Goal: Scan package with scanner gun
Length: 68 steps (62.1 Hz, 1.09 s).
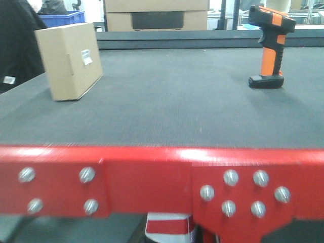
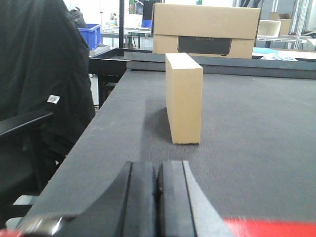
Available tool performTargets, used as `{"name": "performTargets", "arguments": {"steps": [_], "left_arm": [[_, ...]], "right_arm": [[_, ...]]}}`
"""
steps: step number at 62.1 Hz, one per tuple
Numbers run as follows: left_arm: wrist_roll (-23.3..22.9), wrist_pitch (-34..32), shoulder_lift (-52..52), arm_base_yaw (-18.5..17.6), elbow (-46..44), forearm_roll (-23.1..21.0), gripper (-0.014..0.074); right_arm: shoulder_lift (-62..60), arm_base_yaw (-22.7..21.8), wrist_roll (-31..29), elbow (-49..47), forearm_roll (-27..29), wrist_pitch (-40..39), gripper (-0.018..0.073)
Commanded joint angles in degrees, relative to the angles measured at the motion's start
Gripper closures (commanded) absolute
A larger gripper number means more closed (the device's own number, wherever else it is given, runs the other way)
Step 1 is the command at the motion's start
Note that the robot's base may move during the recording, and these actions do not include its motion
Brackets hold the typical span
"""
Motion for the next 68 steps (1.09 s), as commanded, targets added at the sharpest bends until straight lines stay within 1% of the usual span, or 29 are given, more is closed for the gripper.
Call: {"name": "performTargets", "arguments": {"steps": [1,68], "left_arm": [[0.0,-1.1,-0.2,0.1,-0.1,0.0,0.0707],[0.0,-1.1,-0.2,0.1,-0.1,0.0,0.0707]], "right_arm": [[-0.2,-0.1,-0.2,0.0,-0.1,-1.3,0.0728],[-0.2,-0.1,-0.2,0.0,-0.1,-1.3,0.0728]]}}
